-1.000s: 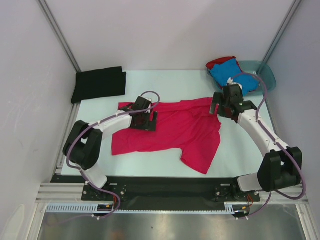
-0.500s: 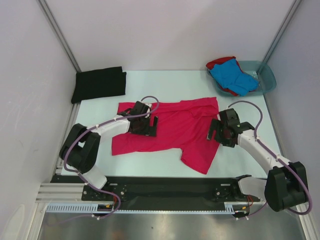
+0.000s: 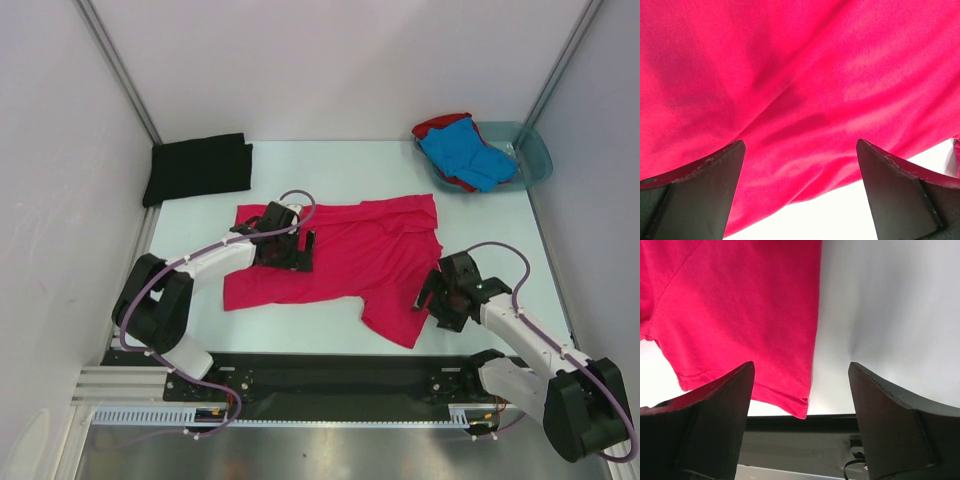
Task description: Fold and stack the t-shirts
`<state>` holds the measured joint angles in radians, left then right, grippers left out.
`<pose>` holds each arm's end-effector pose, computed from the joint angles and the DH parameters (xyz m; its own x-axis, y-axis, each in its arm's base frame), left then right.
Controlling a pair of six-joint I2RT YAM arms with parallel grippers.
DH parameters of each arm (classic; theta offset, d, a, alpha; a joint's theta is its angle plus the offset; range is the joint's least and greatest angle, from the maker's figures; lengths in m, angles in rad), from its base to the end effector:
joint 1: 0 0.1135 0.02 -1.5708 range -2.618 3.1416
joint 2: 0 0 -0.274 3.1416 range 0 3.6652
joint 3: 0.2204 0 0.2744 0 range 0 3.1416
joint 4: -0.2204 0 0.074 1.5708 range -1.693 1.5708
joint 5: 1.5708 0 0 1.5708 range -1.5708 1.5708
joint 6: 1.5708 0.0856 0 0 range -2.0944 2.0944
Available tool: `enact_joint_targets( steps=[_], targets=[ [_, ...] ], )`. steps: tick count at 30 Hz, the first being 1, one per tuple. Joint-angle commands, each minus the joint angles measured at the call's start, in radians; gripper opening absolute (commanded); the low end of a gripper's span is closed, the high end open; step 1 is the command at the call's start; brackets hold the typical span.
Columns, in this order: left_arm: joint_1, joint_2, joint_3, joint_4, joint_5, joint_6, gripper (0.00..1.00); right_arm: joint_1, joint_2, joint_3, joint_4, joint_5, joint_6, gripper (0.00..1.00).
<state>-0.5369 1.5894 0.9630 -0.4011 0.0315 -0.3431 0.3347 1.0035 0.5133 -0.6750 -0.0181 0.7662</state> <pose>0.3077 -0.1863 0.1425 -0.8694 0.1262 -0.4778 0.2472 0.9483 -0.1993 0.1886 0.0672 0.1248 -0.8578 0.4357 -0.2728 0.3603 0.8881 0.2856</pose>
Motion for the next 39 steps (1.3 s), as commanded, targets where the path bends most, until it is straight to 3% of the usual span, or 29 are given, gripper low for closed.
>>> enact_joint_targets(
  steps=[1, 15, 17, 20, 21, 24, 39],
  targets=[
    [-0.008, -0.039, -0.003, 0.016, 0.004, -0.005, 1.0, 0.007, -0.028, -0.03, 0.021, -0.019, 0.076, 0.79],
    [-0.008, -0.028, 0.006, 0.012, -0.001, -0.005, 1.0, 0.055, 0.058, -0.122, 0.179, -0.054, 0.137, 0.66],
    [-0.008, -0.031, 0.008, 0.008, -0.004, -0.004, 1.0, 0.069, 0.072, -0.124, 0.19, -0.046, 0.143, 0.58],
    [-0.009, -0.029, 0.01, 0.004, -0.01, -0.002, 1.0, 0.079, 0.075, -0.128, 0.193, -0.049, 0.145, 0.29],
    [-0.008, -0.028, 0.01, 0.001, -0.008, -0.002, 1.0, 0.081, 0.066, -0.127, 0.189, -0.054, 0.15, 0.15],
    [-0.008, -0.026, 0.011, 0.001, -0.008, 0.0, 1.0, 0.092, 0.043, -0.127, 0.175, -0.052, 0.156, 0.0],
    [-0.009, -0.017, 0.033, -0.028, -0.013, 0.018, 1.0, 0.193, -0.235, 0.037, -0.279, 0.118, 0.286, 0.0]
  ],
)
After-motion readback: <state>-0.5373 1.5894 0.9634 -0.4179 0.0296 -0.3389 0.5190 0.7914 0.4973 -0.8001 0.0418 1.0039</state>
